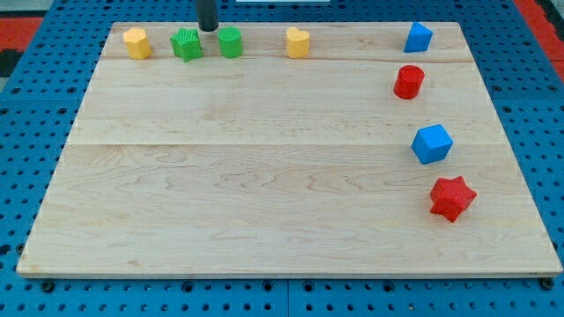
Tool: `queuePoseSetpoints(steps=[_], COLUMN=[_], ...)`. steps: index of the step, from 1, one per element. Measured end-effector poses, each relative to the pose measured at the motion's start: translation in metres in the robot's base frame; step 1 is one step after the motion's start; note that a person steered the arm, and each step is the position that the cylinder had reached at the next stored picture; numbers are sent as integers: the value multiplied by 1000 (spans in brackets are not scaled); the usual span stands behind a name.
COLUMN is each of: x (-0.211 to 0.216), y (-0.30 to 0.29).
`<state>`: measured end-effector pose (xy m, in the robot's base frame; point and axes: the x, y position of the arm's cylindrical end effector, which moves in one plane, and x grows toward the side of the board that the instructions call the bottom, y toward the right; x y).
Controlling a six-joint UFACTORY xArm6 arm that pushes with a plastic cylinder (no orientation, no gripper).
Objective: Put green blocks together
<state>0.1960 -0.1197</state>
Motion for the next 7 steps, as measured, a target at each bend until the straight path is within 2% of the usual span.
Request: queuePoseSetpoints(steps=[3,6,7], x=[2,-1,13], y=[1,70,75])
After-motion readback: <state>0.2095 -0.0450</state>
